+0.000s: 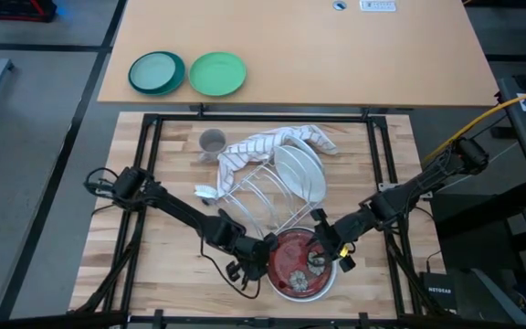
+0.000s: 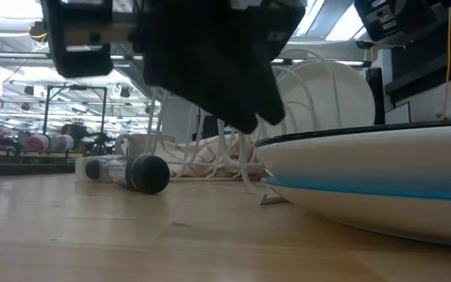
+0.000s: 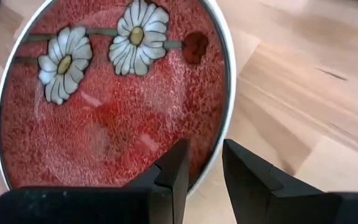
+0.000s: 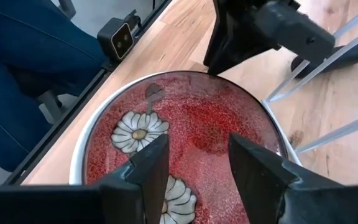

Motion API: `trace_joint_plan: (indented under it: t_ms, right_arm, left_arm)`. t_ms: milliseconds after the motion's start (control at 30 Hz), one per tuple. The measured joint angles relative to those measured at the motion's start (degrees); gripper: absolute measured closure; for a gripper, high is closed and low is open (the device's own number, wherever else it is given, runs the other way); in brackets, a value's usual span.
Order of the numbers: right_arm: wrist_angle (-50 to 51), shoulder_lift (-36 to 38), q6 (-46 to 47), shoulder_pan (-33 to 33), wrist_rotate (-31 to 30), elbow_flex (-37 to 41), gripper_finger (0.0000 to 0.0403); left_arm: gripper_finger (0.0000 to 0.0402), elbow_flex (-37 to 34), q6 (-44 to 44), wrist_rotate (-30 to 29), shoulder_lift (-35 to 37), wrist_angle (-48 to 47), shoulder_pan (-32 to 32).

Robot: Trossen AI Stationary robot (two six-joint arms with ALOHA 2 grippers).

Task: Sort dishes
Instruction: Put the red patterned plate in the dish rack

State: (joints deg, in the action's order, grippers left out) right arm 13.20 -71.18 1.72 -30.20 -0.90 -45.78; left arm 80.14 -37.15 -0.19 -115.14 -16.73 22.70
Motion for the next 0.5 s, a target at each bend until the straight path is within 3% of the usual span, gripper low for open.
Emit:
trace_joint_plan:
  t_ms: [500]
  right_arm:
    - [0.1,0.0,0.0,-0.5,-1.5,0.0,0.0233]
  left_arm:
    - [0.0313,0.1,-9.9,-3.7,-3.6,2.1,-0.2]
